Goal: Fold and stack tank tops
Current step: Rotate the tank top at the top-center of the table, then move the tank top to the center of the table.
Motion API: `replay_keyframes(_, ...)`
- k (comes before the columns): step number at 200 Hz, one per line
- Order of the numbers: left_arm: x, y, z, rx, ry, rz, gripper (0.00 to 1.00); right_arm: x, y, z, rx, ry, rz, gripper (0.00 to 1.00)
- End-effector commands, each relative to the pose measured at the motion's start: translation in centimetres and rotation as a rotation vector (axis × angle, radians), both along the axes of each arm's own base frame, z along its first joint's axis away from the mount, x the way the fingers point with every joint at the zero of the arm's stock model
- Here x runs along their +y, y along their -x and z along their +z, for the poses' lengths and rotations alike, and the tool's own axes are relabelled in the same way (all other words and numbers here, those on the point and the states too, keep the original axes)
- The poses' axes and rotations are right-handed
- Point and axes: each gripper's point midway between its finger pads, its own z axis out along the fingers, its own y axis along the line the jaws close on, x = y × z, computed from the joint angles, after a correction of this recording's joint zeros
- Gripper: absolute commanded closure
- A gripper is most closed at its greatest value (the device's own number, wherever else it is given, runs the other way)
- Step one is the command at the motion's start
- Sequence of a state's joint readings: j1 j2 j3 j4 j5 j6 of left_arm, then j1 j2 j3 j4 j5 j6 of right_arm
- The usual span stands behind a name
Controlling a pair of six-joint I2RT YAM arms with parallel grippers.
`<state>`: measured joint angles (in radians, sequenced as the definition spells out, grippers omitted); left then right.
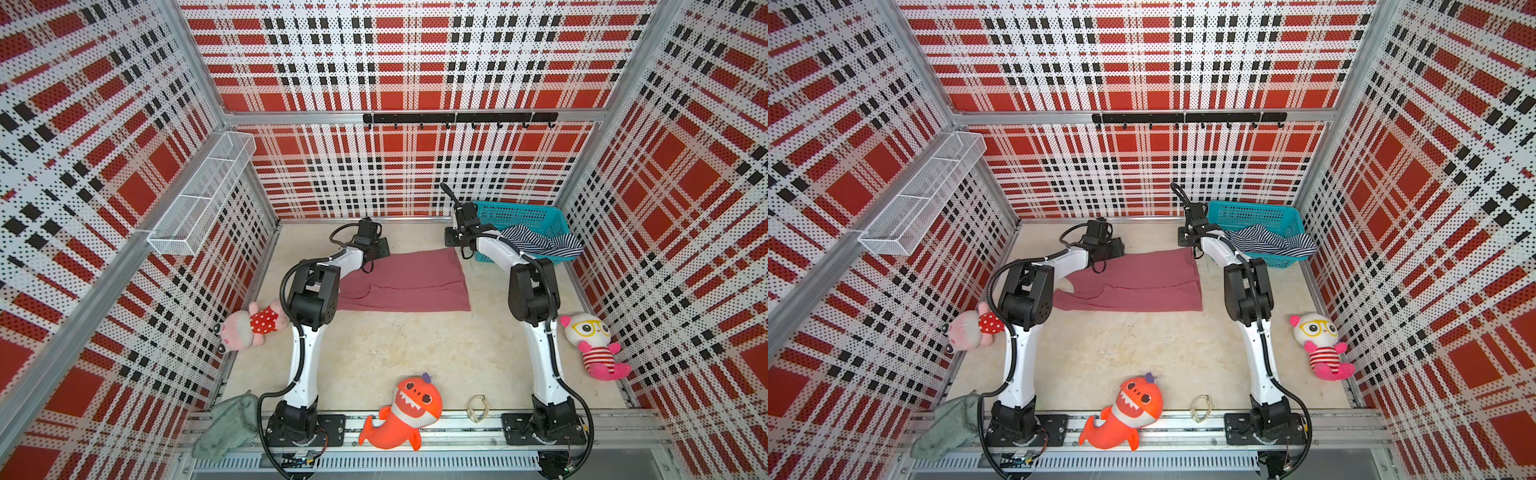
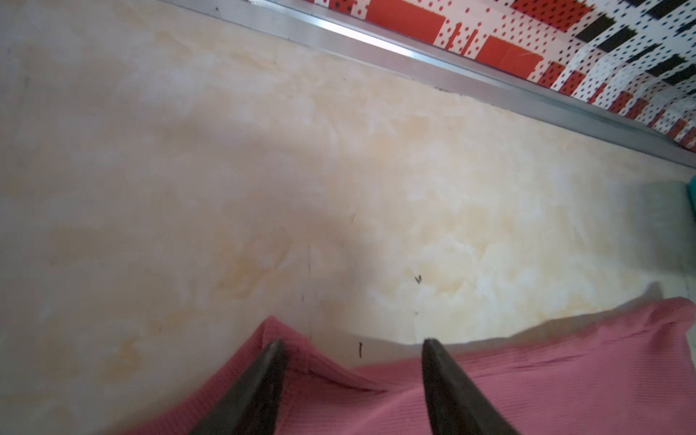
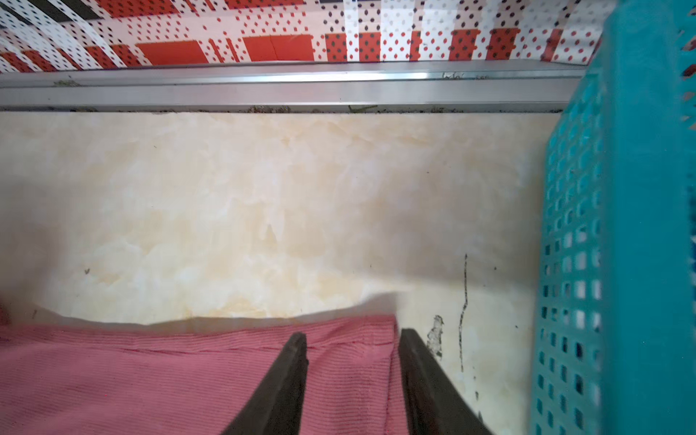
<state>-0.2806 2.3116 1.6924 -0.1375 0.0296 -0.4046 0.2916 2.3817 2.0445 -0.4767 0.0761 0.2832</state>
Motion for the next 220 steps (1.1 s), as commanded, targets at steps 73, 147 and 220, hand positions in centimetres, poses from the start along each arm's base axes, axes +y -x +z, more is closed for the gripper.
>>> replay_keyframes(73, 6.2, 2.6, -4.5, 0.096, -0.066, 0.081, 0.57, -0.5, 1.4, -3.1, 0.097, 0.06, 0.002, 0.54)
replay_keyframes(147, 8.5, 2.5, -1.9, 0.054, -0.074, 0.032, 0.49, 4.0, 0.8, -1.7, 0.005, -0.071, 0.069, 0.54)
replay_keyframes(220, 7.9, 1.5, -1.8, 0.046, -0.064, 0.04, 0.36, 5.8, 1.2, -3.1, -0.034, -0.182, 0.066, 0.54)
